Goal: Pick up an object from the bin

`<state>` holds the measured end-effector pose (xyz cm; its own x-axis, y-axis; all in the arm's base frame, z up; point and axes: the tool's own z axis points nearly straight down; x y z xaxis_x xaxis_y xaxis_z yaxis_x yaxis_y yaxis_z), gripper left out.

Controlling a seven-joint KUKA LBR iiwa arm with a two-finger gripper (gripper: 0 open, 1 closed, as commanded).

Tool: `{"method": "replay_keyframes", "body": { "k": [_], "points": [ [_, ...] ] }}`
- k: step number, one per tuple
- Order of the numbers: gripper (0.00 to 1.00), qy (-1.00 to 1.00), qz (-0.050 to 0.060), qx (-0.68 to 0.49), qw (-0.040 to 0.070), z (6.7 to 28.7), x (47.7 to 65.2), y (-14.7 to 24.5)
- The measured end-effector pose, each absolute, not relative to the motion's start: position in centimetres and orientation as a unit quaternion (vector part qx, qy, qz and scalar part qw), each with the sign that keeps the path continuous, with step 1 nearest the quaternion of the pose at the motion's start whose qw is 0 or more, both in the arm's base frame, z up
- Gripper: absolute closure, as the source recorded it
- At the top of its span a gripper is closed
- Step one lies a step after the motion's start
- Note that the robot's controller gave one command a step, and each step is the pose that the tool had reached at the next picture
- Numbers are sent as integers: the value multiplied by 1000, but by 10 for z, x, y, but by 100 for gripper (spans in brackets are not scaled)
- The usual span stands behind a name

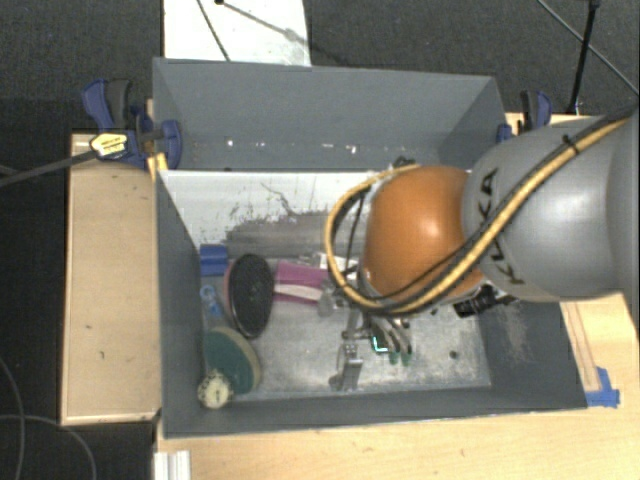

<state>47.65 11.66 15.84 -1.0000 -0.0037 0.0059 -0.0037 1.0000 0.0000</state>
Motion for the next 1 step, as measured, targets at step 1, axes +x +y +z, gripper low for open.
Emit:
{"method": "replay_keyframes", "body": {
  "k": [1],
  "points": [
    [0,-1000,-3,28,-2,136,502,227]
  ]
}}
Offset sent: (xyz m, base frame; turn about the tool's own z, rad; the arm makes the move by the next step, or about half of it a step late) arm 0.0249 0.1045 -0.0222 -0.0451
